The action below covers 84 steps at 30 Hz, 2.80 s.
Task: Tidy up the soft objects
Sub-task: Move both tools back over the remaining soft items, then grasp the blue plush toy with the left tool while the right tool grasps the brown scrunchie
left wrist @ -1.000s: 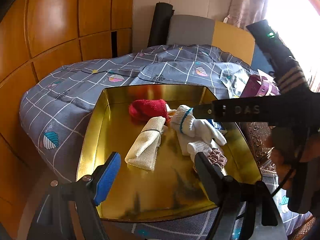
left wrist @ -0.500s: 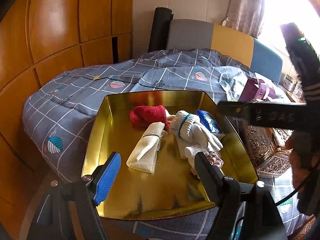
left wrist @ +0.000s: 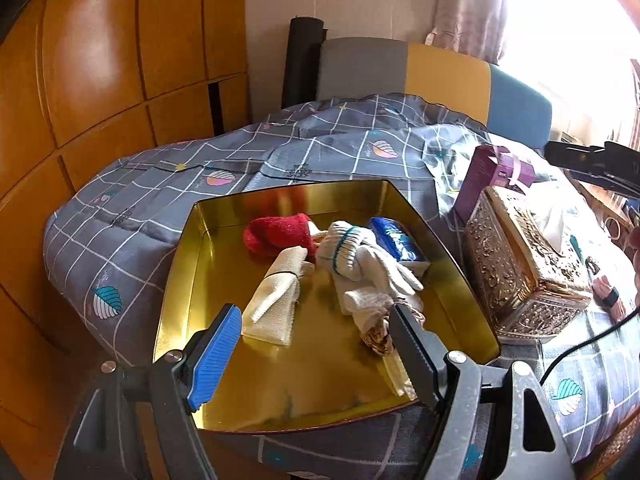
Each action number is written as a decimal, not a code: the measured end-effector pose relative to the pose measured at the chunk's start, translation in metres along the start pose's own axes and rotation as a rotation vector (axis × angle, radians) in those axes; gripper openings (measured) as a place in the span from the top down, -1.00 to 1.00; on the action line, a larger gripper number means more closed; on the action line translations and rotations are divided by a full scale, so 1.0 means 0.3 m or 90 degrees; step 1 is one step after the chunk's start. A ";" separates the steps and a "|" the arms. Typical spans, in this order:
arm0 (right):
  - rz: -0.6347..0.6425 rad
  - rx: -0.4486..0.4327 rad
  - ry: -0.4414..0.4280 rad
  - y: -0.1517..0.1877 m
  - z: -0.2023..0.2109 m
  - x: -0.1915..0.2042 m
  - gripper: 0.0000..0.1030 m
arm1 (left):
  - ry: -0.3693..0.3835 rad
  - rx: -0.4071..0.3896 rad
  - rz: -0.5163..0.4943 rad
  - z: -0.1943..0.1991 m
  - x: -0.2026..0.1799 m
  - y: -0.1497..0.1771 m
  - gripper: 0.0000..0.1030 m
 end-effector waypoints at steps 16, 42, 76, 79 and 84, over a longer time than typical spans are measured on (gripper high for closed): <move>-0.180 -0.058 0.219 0.119 0.308 -0.612 -0.79 | 0.057 -0.004 -0.055 0.040 -0.138 -0.033 -0.50; -0.612 -0.096 0.345 0.545 0.565 -1.256 -0.78 | 0.318 0.008 -0.278 0.203 -1.007 -0.266 -0.63; -0.688 -0.088 0.252 0.600 0.526 -1.278 -0.79 | 0.263 0.253 -0.255 -0.395 -1.562 -0.089 -0.14; -0.662 -0.064 0.261 0.589 0.500 -1.270 -0.76 | 0.267 0.228 -0.254 -0.355 -1.542 -0.107 -0.11; -0.597 0.014 0.267 0.553 0.415 -1.258 -0.76 | 0.288 0.183 -0.252 -0.249 -1.519 -0.186 -0.11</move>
Point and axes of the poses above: each gripper's, at about its wrist camera, not at the fingertips, and z roughly against the way its jaws point, x to its left, y to its underside, the point moved 5 cm from there along -z, roughly the way its jaws point, and after that the axes turned 6 degrees about -y, right-handed, at the moved point
